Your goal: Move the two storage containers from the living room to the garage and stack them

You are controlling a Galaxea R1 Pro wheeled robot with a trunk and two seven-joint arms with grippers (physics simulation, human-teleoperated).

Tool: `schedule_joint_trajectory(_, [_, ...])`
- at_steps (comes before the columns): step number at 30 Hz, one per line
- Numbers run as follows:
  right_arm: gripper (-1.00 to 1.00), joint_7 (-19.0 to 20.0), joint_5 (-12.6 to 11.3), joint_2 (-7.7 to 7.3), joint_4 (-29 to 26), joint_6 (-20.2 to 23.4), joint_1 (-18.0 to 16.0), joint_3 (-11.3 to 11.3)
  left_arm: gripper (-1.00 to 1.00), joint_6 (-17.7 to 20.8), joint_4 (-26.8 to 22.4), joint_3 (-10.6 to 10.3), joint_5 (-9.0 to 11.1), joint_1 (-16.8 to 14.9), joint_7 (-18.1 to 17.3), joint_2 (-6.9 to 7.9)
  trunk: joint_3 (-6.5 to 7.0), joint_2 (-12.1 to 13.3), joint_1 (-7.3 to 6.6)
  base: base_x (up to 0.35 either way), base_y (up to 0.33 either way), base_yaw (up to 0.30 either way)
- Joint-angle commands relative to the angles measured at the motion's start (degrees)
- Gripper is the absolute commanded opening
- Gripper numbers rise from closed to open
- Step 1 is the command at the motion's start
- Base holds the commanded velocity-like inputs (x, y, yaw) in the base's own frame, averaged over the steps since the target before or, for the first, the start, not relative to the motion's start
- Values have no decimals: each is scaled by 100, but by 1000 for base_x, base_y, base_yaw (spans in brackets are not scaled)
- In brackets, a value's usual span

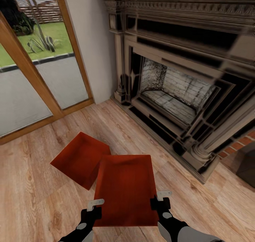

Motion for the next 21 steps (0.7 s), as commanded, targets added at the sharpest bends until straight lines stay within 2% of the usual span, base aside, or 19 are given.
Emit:
schedule_joint_trajectory(1, [-100,-6,-36,3,2,-12,-5,-129,-100,-10,-4,5,11,-1,65,33,15,40,-23,0,0,0])
schedule_joint_trajectory(21, [-100,5,-52,35,10,-21,-5,-146,-100,-11,-4,7,3,-1,65,27,374,842,-462,0,0,0])
